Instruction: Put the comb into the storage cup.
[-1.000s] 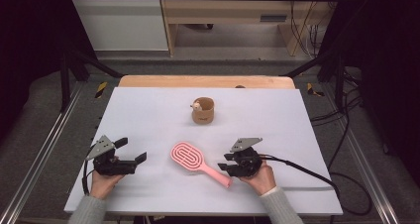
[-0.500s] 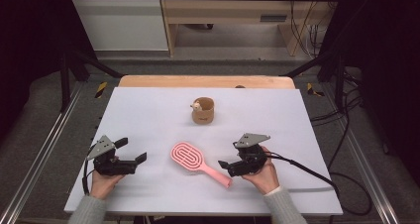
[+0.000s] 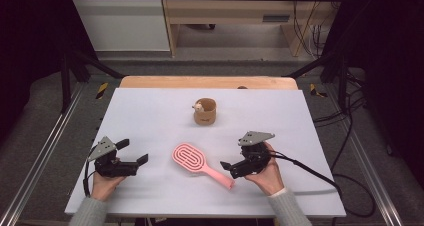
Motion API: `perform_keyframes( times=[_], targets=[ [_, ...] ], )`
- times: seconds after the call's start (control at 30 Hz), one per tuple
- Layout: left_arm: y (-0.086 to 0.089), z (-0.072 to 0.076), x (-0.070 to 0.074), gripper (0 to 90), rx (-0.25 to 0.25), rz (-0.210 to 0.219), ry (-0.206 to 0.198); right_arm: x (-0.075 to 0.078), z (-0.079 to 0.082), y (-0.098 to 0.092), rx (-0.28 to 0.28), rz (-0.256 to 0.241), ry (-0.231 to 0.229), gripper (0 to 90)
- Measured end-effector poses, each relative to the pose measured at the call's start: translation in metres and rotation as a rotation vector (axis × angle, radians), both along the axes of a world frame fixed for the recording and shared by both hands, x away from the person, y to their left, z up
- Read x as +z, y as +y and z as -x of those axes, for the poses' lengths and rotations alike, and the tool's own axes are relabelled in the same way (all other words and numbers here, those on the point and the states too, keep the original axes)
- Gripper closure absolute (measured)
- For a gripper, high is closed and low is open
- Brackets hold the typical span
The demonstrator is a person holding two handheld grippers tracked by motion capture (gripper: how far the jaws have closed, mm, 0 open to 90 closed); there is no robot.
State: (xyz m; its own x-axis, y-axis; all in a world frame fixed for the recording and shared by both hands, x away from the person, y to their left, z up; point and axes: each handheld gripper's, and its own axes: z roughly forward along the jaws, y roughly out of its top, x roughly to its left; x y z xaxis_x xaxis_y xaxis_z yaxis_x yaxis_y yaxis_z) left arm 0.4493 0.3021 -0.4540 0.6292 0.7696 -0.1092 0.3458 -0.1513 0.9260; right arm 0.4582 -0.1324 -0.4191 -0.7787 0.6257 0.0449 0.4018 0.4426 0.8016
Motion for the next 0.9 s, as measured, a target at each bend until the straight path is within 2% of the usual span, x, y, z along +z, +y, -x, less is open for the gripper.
perform_keyframes(
  times=[0.37,0.9],
  targets=[
    [0.0,0.0,0.0,0.2,-0.002,-0.003,-0.001,0.005,0.0,0.016,0.017,0.025,0.017,0.7],
    [0.0,0.0,0.0,0.2,-0.001,-0.002,-0.001,-0.001,-0.003,0.039,0.052,0.085,0.059,0.6]
  ],
)
